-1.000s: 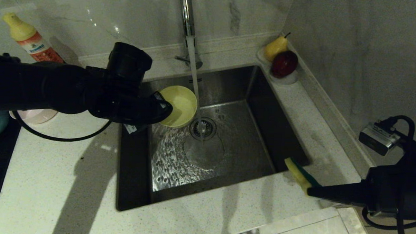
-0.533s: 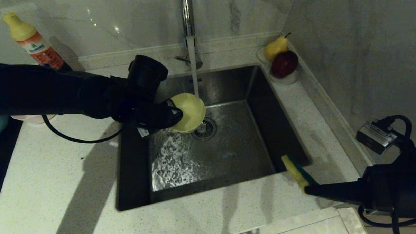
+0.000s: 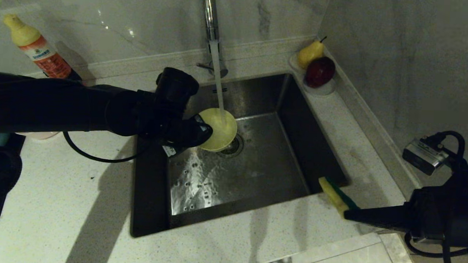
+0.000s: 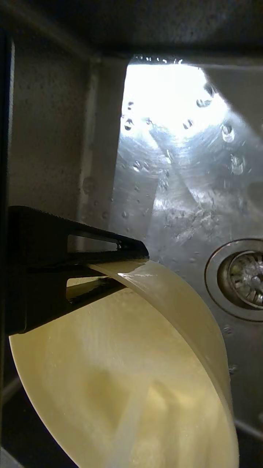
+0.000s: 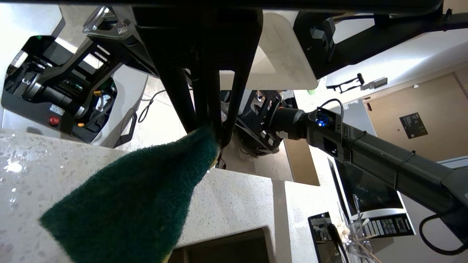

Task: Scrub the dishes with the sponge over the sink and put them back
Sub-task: Wash the bowl

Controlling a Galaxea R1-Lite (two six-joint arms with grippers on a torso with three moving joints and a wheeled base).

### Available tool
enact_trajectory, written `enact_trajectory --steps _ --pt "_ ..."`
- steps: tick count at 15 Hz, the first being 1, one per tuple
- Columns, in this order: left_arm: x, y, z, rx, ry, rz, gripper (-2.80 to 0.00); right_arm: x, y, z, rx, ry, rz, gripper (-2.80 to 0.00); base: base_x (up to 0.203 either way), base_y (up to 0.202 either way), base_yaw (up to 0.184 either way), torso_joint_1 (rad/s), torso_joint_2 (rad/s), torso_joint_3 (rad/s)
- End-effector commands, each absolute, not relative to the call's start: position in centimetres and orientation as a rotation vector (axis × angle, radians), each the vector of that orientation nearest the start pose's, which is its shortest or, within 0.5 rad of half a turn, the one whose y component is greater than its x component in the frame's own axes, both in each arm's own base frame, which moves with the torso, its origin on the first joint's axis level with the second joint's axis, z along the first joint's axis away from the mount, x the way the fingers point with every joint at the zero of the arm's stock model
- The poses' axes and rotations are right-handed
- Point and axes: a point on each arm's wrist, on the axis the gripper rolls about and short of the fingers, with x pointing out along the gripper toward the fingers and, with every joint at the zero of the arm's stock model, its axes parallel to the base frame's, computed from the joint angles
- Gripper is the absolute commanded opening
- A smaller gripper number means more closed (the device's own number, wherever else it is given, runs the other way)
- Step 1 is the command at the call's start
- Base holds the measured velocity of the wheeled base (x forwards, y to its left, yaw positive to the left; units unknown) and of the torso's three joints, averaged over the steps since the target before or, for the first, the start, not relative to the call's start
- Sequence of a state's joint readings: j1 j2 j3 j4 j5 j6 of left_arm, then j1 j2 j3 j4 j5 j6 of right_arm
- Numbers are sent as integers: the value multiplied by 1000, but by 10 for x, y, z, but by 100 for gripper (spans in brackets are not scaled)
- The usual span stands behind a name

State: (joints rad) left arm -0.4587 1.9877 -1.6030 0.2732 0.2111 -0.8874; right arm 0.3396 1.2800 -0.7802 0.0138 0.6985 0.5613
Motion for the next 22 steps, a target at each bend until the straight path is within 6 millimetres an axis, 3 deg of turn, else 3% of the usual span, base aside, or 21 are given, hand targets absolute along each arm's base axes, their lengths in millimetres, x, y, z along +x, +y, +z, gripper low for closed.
enact_trajectory --steps 1,6,11,14,18,22 --pt "352 -168 218 -642 679 58 -280 171 76 223 597 801 845 -280 0 0 0 0 0 0" --pt "338 -160 229 -628 665 89 -280 166 74 227 597 781 851 -280 0 0 0 0 0 0" --pt "297 -108 282 -573 412 225 -280 162 73 227 600 784 852 -280 0 0 0 0 0 0" --pt "282 -96 301 -512 200 247 -280 166 74 226 608 797 844 -280 0 0 0 0 0 0" --pt "274 -92 307 -417 -51 194 -280 161 72 233 631 779 841 -280 0 0 0 0 0 0" --pt "268 -90 299 -343 -267 122 -280 167 75 233 632 780 843 -280 0 0 0 0 0 0"
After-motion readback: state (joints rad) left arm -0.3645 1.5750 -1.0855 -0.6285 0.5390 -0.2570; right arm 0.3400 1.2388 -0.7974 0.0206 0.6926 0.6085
